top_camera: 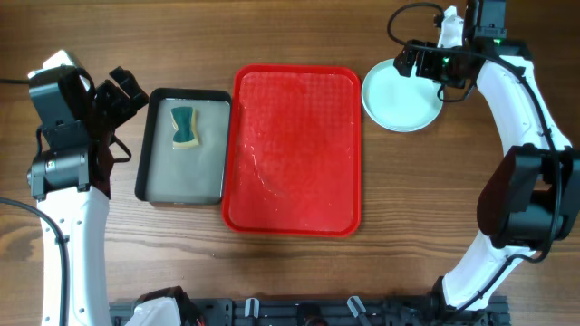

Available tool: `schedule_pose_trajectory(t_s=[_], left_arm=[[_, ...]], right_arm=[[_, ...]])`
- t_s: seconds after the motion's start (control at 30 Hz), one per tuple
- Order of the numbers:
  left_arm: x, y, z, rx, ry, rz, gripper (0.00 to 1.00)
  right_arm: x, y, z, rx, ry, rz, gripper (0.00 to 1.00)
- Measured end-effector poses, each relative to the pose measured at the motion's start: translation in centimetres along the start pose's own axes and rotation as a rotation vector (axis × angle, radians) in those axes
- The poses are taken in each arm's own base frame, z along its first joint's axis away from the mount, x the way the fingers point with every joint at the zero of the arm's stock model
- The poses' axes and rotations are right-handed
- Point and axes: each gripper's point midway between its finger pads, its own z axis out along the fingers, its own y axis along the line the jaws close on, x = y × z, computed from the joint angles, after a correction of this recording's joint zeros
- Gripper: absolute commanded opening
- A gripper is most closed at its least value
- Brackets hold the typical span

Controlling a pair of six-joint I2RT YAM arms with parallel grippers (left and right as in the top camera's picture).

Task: Clean dirty plates on tray and stack at the side
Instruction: 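Open the right gripper and release the plate on the stack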

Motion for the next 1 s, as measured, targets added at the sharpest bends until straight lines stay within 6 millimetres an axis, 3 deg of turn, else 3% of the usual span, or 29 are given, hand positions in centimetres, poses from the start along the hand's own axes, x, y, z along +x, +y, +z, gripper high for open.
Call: schedule_pose_trajectory(t_s=[0.73, 0.9, 0.93, 1.0], left_arm=[[0.0, 0.0, 0.0, 0.000, 0.000, 0.000, 1.00], [0.0, 0.0, 0.0, 0.000, 0.000, 0.000, 1.00], [0.0, 0.0, 0.0, 0.000, 0.000, 0.000, 1.00], [0.0, 0.0, 0.0, 0.000, 0.000, 0.000, 1.00]], right_arm=[[-0.2, 0.2, -0.2, -0.001, -0.009, -0.004, 1.00], [-2.1, 3.2, -4.9, -0.024, -0.114, -0.064, 0.99], [-3.1, 5.7, -8.8, -0.046, -0.203, -0.113, 1.00], [-3.8, 8.4, -13.3, -0.072, -0.299, -0.164, 0.99]])
